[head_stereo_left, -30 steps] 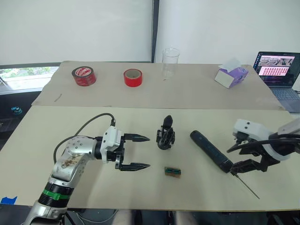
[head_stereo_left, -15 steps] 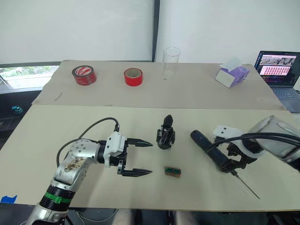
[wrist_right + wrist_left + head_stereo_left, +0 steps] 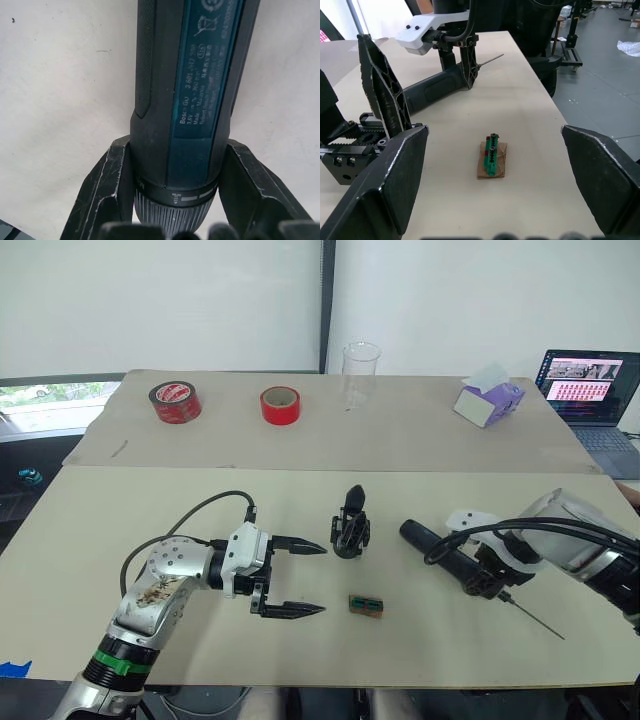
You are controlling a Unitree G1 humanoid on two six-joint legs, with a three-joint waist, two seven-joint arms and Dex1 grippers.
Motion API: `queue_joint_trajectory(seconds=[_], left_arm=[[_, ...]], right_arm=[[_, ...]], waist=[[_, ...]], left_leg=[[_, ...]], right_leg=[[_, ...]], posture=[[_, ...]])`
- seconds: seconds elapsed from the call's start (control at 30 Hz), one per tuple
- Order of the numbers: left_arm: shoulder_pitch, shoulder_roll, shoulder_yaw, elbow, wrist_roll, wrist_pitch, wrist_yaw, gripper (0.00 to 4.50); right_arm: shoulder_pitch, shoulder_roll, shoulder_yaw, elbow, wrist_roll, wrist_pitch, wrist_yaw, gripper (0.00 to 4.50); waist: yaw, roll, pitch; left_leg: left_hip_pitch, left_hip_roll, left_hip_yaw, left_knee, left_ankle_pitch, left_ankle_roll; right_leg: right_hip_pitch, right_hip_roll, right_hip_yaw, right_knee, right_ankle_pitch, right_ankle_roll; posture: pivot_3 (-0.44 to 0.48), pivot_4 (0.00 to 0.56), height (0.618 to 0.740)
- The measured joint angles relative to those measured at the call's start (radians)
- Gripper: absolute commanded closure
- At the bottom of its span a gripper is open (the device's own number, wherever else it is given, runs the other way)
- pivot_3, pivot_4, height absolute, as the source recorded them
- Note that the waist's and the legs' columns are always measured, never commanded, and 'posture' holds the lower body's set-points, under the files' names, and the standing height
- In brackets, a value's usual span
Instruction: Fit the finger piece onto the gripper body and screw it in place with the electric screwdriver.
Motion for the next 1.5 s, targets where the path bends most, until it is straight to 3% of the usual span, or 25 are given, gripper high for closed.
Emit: queue_joint_trajectory(seconds=[0.17,0.3,0.37,0.4,0.47,0.57,0.63,0.7,0.8,0.97,1.17,1.5], left_arm=[[0.010,0.014,0.001,-0.003,-0.001,0.000,-0.003,0.00],[0.026,0.027,0.004,0.000,-0.002,-0.003,-0.014,0.00],[0.029,0.031,0.008,0.007,-0.003,-0.005,-0.021,0.00],[0.029,0.032,0.011,0.015,-0.004,-0.008,-0.029,0.00],[0.028,0.034,0.013,0.025,-0.003,-0.013,-0.041,0.00],[0.019,0.038,-0.003,0.065,0.025,-0.053,-0.069,0.00],[0.017,0.040,-0.007,0.079,0.039,-0.066,-0.081,0.00],[0.007,0.041,-0.011,0.109,0.051,-0.069,-0.085,0.00],[-0.003,0.037,-0.025,0.126,0.074,-0.070,-0.088,0.00],[-0.004,-0.004,-0.066,0.130,0.123,-0.070,-0.046,0.00],[-0.002,-0.065,-0.142,0.144,0.227,-0.077,0.041,0.00],[-0.013,-0.176,-0.225,0.213,0.332,-0.074,0.160,0.00]], right_arm=[[0.084,-0.134,-0.181,-0.024,0.068,-0.065,0.046,2.57],[0.242,-0.271,-0.542,-0.021,0.209,-0.040,0.092,2.57],[0.353,-0.264,-0.764,-0.028,0.270,-0.017,0.114,2.57],[0.442,-0.202,-0.945,-0.044,0.300,-0.015,0.126,2.57],[0.501,-0.111,-1.104,-0.071,0.334,-0.015,0.123,2.57],[0.478,0.274,-1.477,-0.210,0.536,-0.055,0.045,2.57],[0.489,0.353,-1.560,-0.328,0.588,-0.085,-0.025,2.57],[0.546,0.447,-1.576,-0.461,0.610,-0.125,-0.121,2.57],[0.624,0.611,-1.491,-0.588,0.625,-0.241,-0.198,2.57],[0.770,0.737,-1.280,-0.675,0.538,-0.581,-0.156,2.57],[0.875,0.778,-1.034,-0.615,0.400,-0.938,-0.020,2.57],[0.936,0.711,-0.951,-0.504,0.371,-1.139,0.021,2.57]], waist=[[0.010,0.004,0.002],[0.012,0.004,0.002],[0.009,0.004,0.002],[0.008,0.003,0.001],[0.006,0.003,0.001],[0.008,0.005,0.001],[0.013,0.008,0.001],[0.018,0.004,0.001],[0.010,0.004,0.001],[0.010,0.004,0.001],[0.008,0.004,0.001],[0.010,0.004,0.001]], left_leg=[[-0.003,-0.001,0.000,0.000,0.000,0.000],[-0.003,0.000,0.000,0.000,0.000,0.001],[-0.002,0.001,0.000,0.000,-0.002,0.004],[0.001,0.001,0.000,0.000,-0.003,0.005],[0.002,0.001,0.000,-0.001,-0.003,0.006],[0.002,0.001,-0.002,-0.001,-0.002,0.004],[0.003,0.001,-0.003,-0.003,-0.002,0.004],[0.003,0.001,-0.004,-0.003,-0.002,0.003],[0.003,-0.001,-0.002,-0.001,0.000,0.001],[0.007,-0.001,-0.003,-0.001,-0.001,0.002],[0.010,-0.002,-0.002,0.000,-0.003,0.004],[0.010,-0.002,-0.003,0.000,-0.005,0.009]], right_leg=[[-0.003,-0.001,0.000,0.000,0.000,0.000],[-0.002,0.000,-0.001,-0.001,0.000,0.000],[-0.001,0.000,0.000,-0.001,0.000,0.000],[0.001,0.002,0.000,-0.001,0.000,0.000],[0.003,0.002,0.001,0.000,0.000,0.001],[0.002,0.005,0.002,0.000,-0.001,0.004],[0.003,0.004,0.001,0.002,0.000,0.001],[0.005,0.004,-0.001,0.002,-0.001,0.000],[0.004,0.003,0.002,0.002,-0.001,0.001],[0.012,0.003,0.000,-0.001,-0.003,0.005],[0.014,0.002,0.001,-0.002,-0.005,0.008],[0.014,0.002,0.001,-0.001,-0.002,0.003]], posture=[[0.000,0.150,0.740],[0.000,0.150,0.740],[0.000,0.150,0.740],[0.000,0.150,0.740],[0.000,0.150,0.740],[0.000,0.150,0.740],[0.000,0.150,0.740],[0.000,0.150,0.740],[0.000,0.150,0.740],[0.000,0.150,0.740],[0.000,0.150,0.740],[0.000,0.150,0.740]])
